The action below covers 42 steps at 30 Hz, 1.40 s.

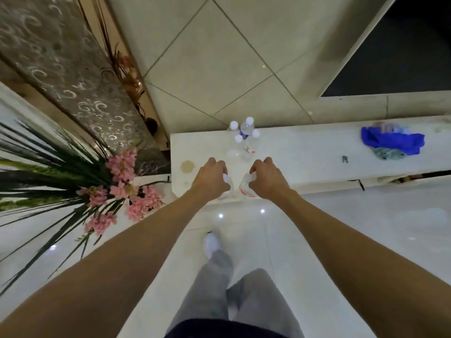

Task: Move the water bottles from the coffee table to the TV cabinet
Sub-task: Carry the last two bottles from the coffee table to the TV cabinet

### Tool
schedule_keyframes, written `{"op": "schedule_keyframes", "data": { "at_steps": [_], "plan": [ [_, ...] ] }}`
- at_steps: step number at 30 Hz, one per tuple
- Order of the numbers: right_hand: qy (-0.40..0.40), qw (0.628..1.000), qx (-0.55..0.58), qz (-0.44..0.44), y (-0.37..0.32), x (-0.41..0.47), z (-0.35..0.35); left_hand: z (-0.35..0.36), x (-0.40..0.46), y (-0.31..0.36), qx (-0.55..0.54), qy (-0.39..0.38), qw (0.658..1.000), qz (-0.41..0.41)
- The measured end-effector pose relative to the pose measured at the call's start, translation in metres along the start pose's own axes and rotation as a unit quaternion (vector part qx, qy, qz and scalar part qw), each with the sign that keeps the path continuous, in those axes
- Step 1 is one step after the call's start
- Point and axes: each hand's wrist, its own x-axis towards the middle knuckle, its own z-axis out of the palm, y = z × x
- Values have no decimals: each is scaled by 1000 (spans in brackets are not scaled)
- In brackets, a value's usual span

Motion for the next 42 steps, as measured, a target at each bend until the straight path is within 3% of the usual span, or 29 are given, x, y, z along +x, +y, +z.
{"op": "schedule_keyframes", "data": {
  "at_steps": [19, 35, 42],
  "plan": [
    [-50, 999, 9, -15, 73, 190, 36, 87, 172, 20, -63, -10, 990, -125],
    [-67, 996, -5, -63, 94, 230, 50, 119, 206, 25, -50, 10, 990, -134],
    [-38, 997, 8, -65, 93, 229, 45, 119, 208, 24, -42, 28, 992, -114]
  ]
}}
